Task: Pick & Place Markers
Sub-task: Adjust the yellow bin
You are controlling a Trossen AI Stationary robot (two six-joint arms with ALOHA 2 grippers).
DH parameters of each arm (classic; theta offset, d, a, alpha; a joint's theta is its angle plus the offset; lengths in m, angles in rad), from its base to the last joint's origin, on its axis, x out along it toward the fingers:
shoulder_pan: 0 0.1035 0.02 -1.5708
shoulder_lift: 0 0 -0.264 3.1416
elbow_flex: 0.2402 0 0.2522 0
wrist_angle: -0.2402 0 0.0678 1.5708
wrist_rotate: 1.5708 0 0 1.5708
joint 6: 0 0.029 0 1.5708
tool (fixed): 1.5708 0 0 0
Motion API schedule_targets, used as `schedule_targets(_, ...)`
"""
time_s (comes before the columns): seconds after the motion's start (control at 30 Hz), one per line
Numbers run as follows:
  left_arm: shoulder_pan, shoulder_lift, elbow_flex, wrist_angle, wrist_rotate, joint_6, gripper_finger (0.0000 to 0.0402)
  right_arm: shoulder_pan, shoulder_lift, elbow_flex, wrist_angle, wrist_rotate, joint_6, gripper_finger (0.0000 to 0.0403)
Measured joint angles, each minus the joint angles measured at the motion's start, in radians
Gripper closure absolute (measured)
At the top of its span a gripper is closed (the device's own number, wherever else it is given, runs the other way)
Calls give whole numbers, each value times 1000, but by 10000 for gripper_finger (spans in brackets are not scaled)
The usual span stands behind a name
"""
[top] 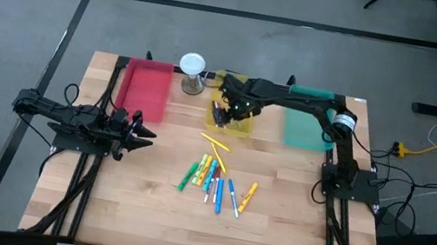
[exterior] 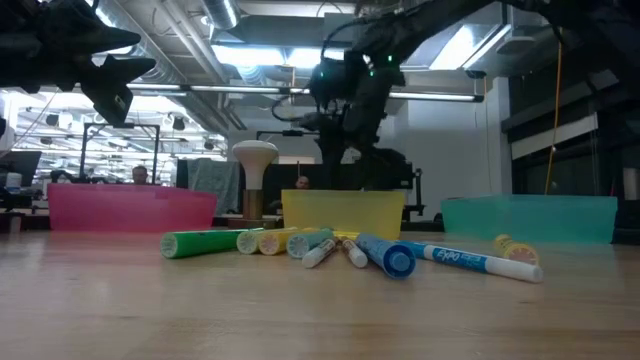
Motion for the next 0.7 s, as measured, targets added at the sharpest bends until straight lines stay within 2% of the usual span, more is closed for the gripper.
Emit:
schedule_targets(0.4, 0, 0, 0, 0, 0, 0, 258, 245, -32, 0, -144, 27, 45, 182)
schedule_targets(0.5, 0, 0, 0, 0, 0, 0, 258, 302, -32, 0, -148, 71, 81, 188)
schedule_targets(0.7, 0, 0, 0, 0, 0, 0, 258, 325, -32, 0, -150, 145, 111, 196)
